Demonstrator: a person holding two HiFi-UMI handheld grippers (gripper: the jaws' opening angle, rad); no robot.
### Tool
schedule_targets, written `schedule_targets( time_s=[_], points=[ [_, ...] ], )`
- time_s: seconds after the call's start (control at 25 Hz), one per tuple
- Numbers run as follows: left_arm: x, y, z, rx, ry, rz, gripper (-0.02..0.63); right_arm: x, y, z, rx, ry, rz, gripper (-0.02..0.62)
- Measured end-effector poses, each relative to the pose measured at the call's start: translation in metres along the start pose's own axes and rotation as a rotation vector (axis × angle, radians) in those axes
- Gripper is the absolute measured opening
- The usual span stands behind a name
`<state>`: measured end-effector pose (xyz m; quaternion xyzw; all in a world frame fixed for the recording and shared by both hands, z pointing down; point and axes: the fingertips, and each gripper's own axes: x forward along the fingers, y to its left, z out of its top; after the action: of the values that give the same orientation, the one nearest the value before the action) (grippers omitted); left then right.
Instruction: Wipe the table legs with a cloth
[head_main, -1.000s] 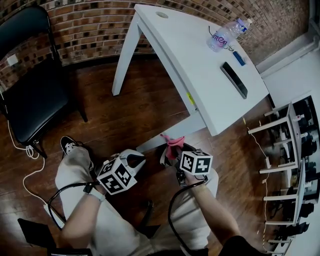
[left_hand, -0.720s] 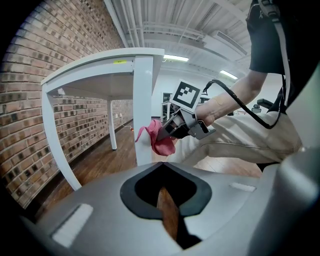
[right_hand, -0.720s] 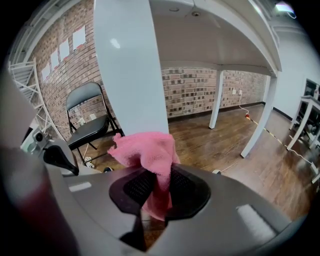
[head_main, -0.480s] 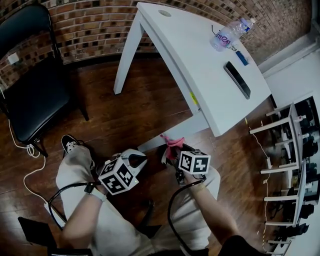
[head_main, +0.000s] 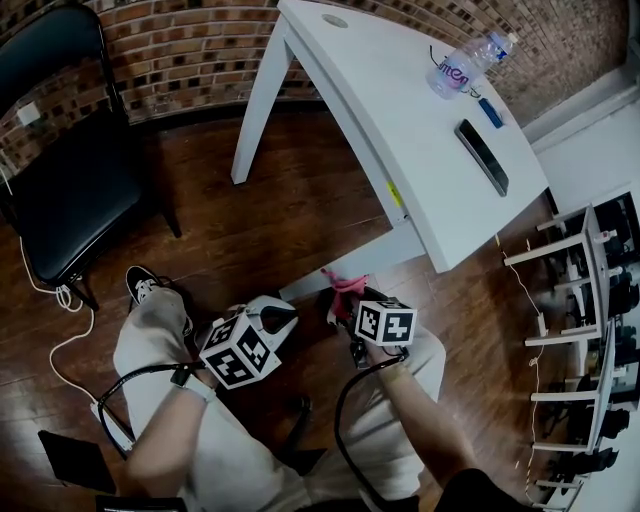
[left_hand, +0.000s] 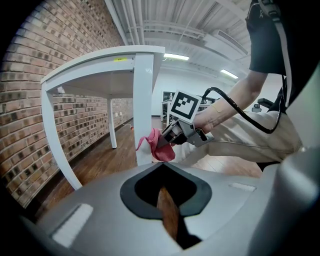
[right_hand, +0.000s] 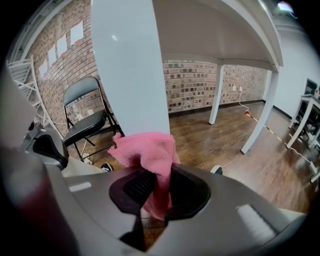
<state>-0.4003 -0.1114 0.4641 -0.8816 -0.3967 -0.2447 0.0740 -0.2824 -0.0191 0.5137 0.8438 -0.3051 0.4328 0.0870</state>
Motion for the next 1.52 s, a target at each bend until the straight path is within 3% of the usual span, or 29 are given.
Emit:
schedule_targets(
  time_s=[1.52],
  points=[
    [0.009,0.002,-0.014,-0.014,0.064,-0.003,0.0,0.064,-0.009,-0.053,-0.009,0.053,0.021,0.054]
  ],
)
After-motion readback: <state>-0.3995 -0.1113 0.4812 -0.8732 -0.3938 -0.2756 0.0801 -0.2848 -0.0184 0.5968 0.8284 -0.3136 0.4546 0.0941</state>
